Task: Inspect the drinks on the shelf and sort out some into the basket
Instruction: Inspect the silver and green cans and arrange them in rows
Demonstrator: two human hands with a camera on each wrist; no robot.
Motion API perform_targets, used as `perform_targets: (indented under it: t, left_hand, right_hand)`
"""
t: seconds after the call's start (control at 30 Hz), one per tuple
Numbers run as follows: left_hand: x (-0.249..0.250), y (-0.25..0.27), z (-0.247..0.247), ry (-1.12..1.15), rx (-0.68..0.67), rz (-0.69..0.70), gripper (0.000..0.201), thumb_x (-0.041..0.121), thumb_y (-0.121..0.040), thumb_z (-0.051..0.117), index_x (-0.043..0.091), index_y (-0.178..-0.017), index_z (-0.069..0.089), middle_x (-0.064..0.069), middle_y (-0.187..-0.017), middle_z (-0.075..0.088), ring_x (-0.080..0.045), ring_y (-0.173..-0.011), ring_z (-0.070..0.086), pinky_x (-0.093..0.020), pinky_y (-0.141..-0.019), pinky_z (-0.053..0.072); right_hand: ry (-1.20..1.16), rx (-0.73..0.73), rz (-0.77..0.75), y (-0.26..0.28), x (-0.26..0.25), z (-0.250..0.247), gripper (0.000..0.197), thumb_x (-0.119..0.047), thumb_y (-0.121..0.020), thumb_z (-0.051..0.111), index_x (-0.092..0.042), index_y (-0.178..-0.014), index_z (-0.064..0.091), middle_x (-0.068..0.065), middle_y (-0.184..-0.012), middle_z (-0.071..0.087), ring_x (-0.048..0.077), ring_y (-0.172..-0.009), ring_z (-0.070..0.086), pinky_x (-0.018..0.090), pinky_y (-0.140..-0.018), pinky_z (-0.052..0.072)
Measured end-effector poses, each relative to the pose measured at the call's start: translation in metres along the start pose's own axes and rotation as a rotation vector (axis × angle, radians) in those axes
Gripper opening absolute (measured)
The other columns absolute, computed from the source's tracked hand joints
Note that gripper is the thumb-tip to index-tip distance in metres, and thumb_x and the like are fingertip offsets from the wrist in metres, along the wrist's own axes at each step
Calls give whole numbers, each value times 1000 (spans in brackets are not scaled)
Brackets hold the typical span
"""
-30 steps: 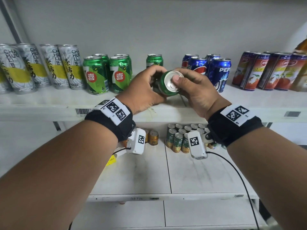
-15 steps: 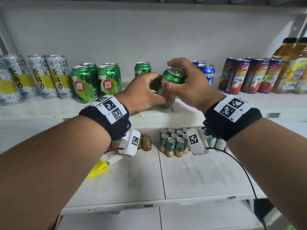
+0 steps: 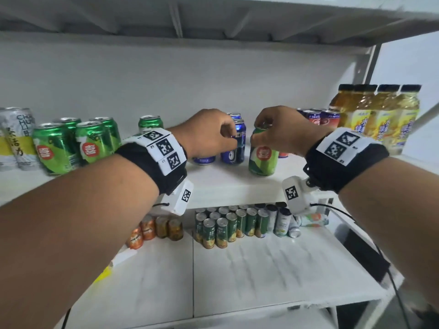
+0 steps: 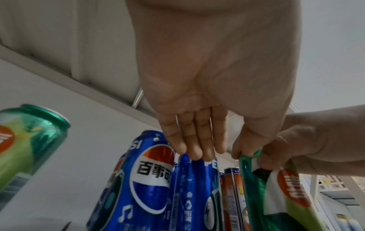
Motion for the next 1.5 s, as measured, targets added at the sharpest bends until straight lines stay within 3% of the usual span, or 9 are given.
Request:
perform_targets:
  t: [0.13, 0.27, 0.53, 0.77, 0.93, 1.0, 1.1, 1.3, 1.5]
  left_hand:
    - [8, -5, -6, -27, 6, -37, 14, 24, -92, 78, 16, -103, 80, 4, -97, 77, -19, -94, 72, -39, -93, 60]
    - [-5, 4, -38, -67, 67, -91, 11, 24, -92, 78, 16, -99, 81, 4, -94, 78, -18, -92, 73, -36, -89, 60]
    - [-92, 58, -126, -278, 96, -280, 13, 34, -91, 78, 22, -95, 79, 10, -94, 75, -15, -93, 71, -34, -90, 59]
    - [-176, 92, -159, -376, 48, -395, 22, 38, -89, 78, 24, -107, 78, 7, -109, 71, -18, -103, 66, -31, -90, 53]
    - [-197, 94, -154, -358, 1, -343, 24, 29, -90, 80, 25, -114, 77, 9, -112, 64, -15, -105, 62, -27, -87, 46]
    - [-197, 92, -154, -347, 9, -321, 24, 29, -89, 80, 25, -113, 77, 9, -111, 65, -15, -103, 63, -27, -87, 47]
    - [-188, 88, -153, -322, 45, -280, 23, 31, -88, 79, 24, -111, 78, 8, -111, 69, -14, -103, 64, -26, -86, 48]
    - [-163, 82, -145, -248, 72, -223, 29, 32, -88, 82, 23, -116, 77, 9, -117, 71, -13, -110, 65, -27, -93, 50]
    - [-148, 79, -103, -121, -81, -293, 67, 52, -76, 93, 27, -129, 61, 17, -114, 63, -10, -110, 64, -26, -87, 54]
  right_hand:
    - [63, -28, -76, -4, -6, -4, 47, -47, -81, 79, -28, -124, 70, 0, -119, 70, 21, -100, 64, 31, -82, 53]
    - [99, 81, -265, -9, -54, -17, 49, -48, -85, 76, -24, -127, 70, 0, -121, 68, 21, -107, 62, 25, -83, 41]
    - [29, 29, -464, -32, -173, 30, 39, -39, -92, 71, -22, -126, 71, 2, -125, 69, 22, -116, 62, 26, -87, 42]
    - [38, -74, -452, -80, -237, 94, 43, -44, -91, 71, -23, -129, 69, 2, -131, 65, 23, -121, 59, 25, -90, 41]
    - [74, -218, -321, -112, -241, 138, 54, -41, -91, 69, -22, -141, 62, 5, -143, 58, 27, -129, 56, 26, -90, 41]
    - [87, -244, -305, -116, -242, 148, 56, -38, -89, 72, -22, -142, 61, 5, -140, 58, 26, -123, 57, 26, -87, 42]
    - [105, -199, -305, -117, -241, 150, 48, -31, -87, 75, -21, -132, 62, 3, -119, 60, 23, -102, 55, 28, -77, 42]
    - [64, -137, -324, -99, -229, 128, 32, -37, -82, 78, -27, -112, 69, -11, -90, 55, 19, -96, 55, 25, -73, 40]
    - [-212, -99, -323, -57, -207, 80, 27, -35, -80, 83, -31, -104, 71, -12, -91, 65, 2, -77, 61, 13, -57, 44]
Point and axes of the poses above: each hand's wrist, its own y-axis away from the middle knuckle, its own z-axis out of the palm, x = y × z, the point moved 8 cm from there along -y, towards the middle knuckle
